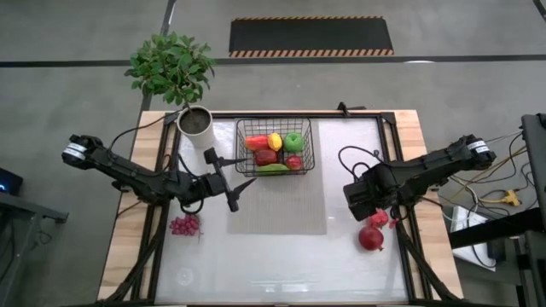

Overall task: Build produce basket
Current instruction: Put the bell pepper into the wire basket

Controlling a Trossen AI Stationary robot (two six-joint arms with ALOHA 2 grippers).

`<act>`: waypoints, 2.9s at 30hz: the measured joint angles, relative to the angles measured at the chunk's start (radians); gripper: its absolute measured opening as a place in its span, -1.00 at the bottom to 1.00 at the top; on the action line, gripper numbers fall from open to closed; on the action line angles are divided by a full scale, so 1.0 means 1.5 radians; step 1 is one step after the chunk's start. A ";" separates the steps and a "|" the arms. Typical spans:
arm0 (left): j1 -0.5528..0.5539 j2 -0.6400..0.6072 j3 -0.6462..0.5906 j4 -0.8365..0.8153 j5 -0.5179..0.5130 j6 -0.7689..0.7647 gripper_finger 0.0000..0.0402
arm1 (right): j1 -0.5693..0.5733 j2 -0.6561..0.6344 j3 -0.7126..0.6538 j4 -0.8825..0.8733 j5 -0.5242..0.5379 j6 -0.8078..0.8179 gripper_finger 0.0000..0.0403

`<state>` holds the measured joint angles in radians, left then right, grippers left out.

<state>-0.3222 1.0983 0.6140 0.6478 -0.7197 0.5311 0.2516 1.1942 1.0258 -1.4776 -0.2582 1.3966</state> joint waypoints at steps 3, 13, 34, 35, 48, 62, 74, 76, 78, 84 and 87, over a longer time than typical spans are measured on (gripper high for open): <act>0.000 -0.001 0.000 -0.001 -0.016 0.007 0.34 | 0.001 0.000 -0.024 0.003 -0.002 0.030 0.07; 0.000 -0.004 -0.002 -0.001 -0.102 0.055 0.34 | 0.001 0.000 -0.080 0.054 -0.008 0.082 0.64; 0.000 -0.025 -0.015 -0.001 -0.102 0.076 0.34 | 0.002 0.000 -0.196 0.179 -0.045 0.105 0.63; 0.000 -0.027 -0.018 -0.001 -0.102 0.076 0.34 | 0.002 0.000 -0.200 0.183 -0.045 0.105 0.63; 0.000 -0.032 -0.022 -0.001 -0.102 0.075 0.34 | 0.002 0.000 -0.221 0.227 -0.043 0.118 0.25; 0.000 -0.032 -0.017 0.005 -0.102 0.086 0.34 | -0.031 -0.001 -0.158 0.228 0.102 0.046 0.24; 0.000 -0.032 -0.020 0.022 -0.100 0.084 0.34 | -0.115 -0.002 0.062 0.225 0.363 -0.239 0.23; 0.000 -0.029 -0.021 0.022 -0.099 0.069 0.34 | -0.120 -0.001 0.095 0.237 0.411 -0.310 0.23; 0.000 -0.024 -0.021 0.022 -0.099 0.053 0.34 | -0.125 -0.001 0.121 0.266 0.448 -0.394 0.23; 0.000 -0.017 -0.016 0.024 -0.099 0.005 0.34 | -0.187 0.006 0.174 0.423 0.351 -0.643 0.23; 0.000 -0.020 -0.016 0.030 -0.099 -0.001 0.34 | -0.227 0.026 0.220 0.453 0.255 -0.699 0.23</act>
<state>-0.3222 1.0687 0.5899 0.6921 -0.8680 0.5301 -0.0884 1.2334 1.3556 -0.7986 0.1243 0.3478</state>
